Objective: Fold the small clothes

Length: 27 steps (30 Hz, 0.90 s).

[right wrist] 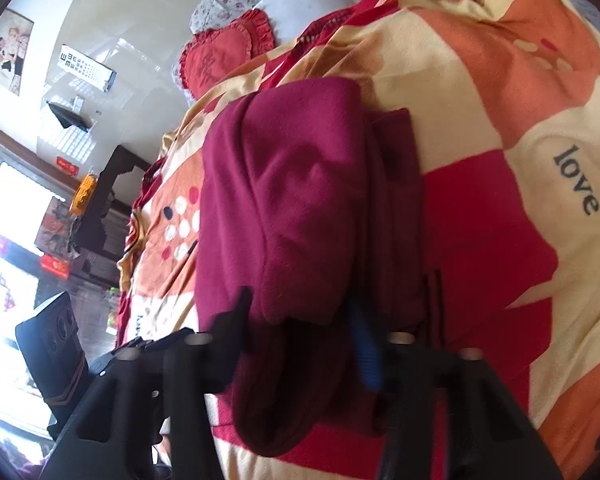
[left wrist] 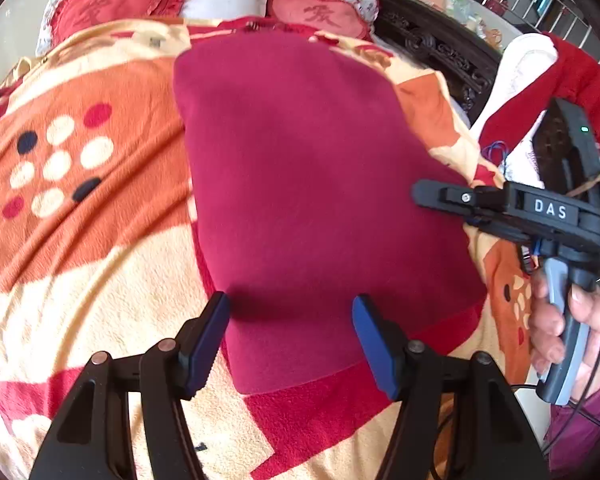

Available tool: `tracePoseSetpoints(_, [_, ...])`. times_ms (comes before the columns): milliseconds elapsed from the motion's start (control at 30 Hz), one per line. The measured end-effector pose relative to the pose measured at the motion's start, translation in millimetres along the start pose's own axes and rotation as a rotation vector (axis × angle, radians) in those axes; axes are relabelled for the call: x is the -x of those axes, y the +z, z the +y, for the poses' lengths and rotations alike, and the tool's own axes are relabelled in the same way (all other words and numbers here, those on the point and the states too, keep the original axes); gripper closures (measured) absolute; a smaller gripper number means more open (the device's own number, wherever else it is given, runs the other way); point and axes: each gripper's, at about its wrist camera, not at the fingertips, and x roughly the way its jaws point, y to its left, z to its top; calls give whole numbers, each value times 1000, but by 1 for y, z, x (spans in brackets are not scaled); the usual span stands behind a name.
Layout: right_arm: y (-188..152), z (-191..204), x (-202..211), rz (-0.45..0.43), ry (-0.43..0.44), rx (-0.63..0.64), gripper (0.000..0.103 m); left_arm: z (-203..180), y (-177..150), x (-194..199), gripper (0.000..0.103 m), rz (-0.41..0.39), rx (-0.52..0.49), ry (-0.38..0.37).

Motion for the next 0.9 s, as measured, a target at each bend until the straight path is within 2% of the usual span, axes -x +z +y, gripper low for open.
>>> tracePoseSetpoints(100, [-8,-1,11,-39,-2,25,103,0,-4,-3,36,6,2,-5])
tracePoseSetpoints(233, [-21,-6,12,-32,-85,44,103,0,-3,-5,36,1,-5,5])
tracePoseSetpoints(333, [-20,-12,5,-19,-70,28,103,2,2,-4,36,-10,14,10])
tracePoseSetpoints(433, [-10,-13,23,-81,-30,-21,89,8,8,1,36,-51,34,21])
tracePoseSetpoints(467, [-5,-12,28,-103,-36,-27,88,9,11,2,36,-62,38,29])
tracePoseSetpoints(500, [2,-9,31,-120,-51,-21,86,10,13,1,36,-67,40,35])
tracePoseSetpoints(633, [27,12,31,-175,-214,37,86,16,22,-3,33,-84,55,64])
tracePoseSetpoints(700, [37,17,33,-210,-214,35,86,18,25,-7,30,-89,62,63])
tracePoseSetpoints(767, [48,29,20,-188,-222,82,83,17,27,-9,29,-92,60,65])
tracePoseSetpoints(900, [66,26,-17,-95,-323,107,83,14,30,-13,29,-92,51,64])
